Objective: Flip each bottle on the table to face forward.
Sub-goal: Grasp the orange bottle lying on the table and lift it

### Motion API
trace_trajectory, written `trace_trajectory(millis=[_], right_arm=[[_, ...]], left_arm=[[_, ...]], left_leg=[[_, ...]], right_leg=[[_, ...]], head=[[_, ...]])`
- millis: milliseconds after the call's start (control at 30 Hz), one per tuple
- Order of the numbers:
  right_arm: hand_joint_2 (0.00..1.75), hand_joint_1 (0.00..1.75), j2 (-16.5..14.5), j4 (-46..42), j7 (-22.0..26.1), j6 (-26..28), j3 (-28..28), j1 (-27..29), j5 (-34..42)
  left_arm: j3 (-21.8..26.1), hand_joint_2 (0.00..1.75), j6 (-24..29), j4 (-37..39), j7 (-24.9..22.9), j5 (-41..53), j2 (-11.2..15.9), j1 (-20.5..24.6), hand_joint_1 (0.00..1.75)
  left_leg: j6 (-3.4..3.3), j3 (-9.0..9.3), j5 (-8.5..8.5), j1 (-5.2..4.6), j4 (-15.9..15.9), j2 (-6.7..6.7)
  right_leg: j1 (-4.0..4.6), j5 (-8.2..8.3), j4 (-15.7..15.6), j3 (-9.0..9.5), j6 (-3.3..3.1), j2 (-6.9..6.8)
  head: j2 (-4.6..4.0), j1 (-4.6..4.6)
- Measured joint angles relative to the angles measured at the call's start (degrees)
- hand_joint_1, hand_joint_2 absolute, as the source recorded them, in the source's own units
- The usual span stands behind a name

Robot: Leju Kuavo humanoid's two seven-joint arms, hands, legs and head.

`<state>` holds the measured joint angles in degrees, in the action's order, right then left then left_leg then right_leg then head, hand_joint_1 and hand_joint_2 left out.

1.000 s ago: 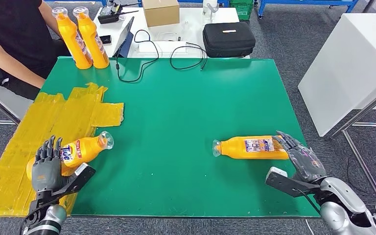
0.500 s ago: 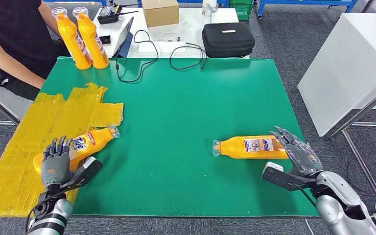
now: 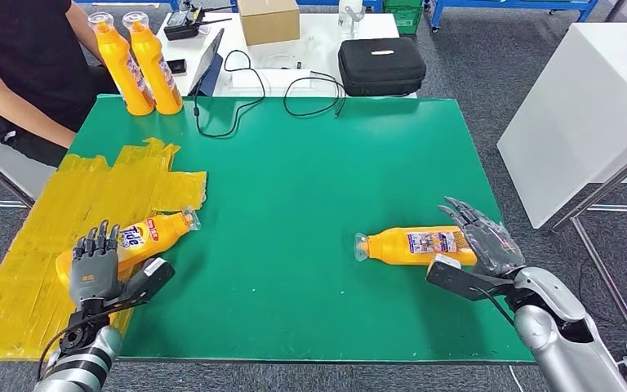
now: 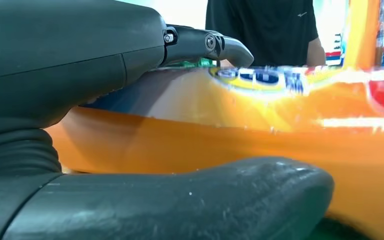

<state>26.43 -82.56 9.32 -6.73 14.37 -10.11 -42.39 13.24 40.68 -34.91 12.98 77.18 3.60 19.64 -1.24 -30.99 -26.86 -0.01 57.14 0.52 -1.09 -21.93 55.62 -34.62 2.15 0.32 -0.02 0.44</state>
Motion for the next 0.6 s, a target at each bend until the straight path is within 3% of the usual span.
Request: trace_trajectory(millis=[133,233,400,600], right_arm=[[1.75,0.00,-0.10,0.58,-0.56,0.04,0.61,-0.50,-0.37],[1.75,0.00,-0.76,1.60,-1.59,0.33,1.05,-1.08,-2.72],[1.75,0.00,-2.90,4.05,-3.75,1.30,1.75,-1.67,-7.23],[1.75,0.00,-3.43,4.57,-6.10,1.22,1.07,1.54,-9.60]], left_arm=[[3.00,0.00,-2.23,-3.23,12.29,-15.96,-0.79,-0.62,0.00],[5.55,0.00,-10.30,-10.90,18.02,-31.29,-2.75,-2.41,0.00],[7.65,0.00,-21.72,-29.48,18.13,-44.51,-6.95,-6.97,0.00],[8.22,0.00,-27.81,-48.66,18.05,-51.97,-11.06,-12.77,0.00]], left_leg=[[-0.01,0.03,0.01,0.02,0.01,-0.02],[-0.01,0.00,0.01,0.04,0.02,-0.07],[-0.02,-0.12,0.00,0.05,0.04,-0.05],[-0.07,-0.31,-0.09,0.04,0.05,-0.03]], right_leg=[[0.04,0.00,0.00,-0.03,0.00,0.01],[0.07,0.01,0.01,-0.09,0.01,0.04],[0.08,0.01,0.01,-0.22,0.01,0.03],[0.07,-0.02,-0.02,-0.38,0.02,0.02]], head=[[0.00,0.01],[0.00,0.02],[0.00,0.01],[0.00,0.01]])
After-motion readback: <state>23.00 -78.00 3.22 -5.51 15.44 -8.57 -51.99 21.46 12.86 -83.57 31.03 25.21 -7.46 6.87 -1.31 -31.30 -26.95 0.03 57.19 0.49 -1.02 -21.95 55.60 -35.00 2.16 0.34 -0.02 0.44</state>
